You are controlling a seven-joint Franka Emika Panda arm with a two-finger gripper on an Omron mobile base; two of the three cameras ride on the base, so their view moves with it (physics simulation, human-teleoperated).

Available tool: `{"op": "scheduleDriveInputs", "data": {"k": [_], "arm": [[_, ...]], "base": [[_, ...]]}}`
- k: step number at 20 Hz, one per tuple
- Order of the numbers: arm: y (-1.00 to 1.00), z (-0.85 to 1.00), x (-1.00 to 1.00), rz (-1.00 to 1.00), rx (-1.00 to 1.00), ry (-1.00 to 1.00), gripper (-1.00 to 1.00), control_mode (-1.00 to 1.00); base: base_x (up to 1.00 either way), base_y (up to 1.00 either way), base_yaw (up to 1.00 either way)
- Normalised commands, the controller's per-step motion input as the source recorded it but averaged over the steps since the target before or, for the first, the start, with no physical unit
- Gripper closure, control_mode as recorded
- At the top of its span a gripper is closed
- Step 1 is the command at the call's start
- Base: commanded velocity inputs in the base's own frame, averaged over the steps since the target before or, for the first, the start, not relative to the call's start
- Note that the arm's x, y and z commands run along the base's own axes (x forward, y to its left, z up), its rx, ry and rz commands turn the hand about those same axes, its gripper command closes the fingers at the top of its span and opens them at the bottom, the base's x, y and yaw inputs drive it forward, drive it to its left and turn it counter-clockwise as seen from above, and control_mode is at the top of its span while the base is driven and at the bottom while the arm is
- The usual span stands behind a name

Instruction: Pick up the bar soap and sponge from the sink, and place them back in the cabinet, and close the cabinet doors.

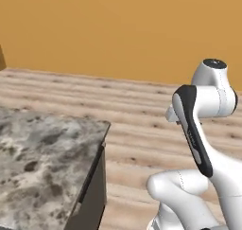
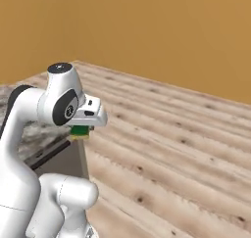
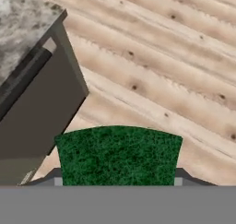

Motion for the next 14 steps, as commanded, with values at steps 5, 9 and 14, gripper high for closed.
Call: {"op": "scheduleDriveInputs", "data": {"k": [5, 9, 14], "arm": [[0.00, 0.00, 0.00, 0.00, 0.00, 0.00, 1.00, 1.00], [0.00, 0.00, 0.00, 0.00, 0.00, 0.00, 1.00, 1.00], [0.00, 0.00, 0.00, 0.00, 0.00, 0.00, 1.00, 1.00]], "base": [[0.49, -0.23, -0.62], [0.72, -0.26, -0.56], [0.85, -0.22, -0.47]]}}
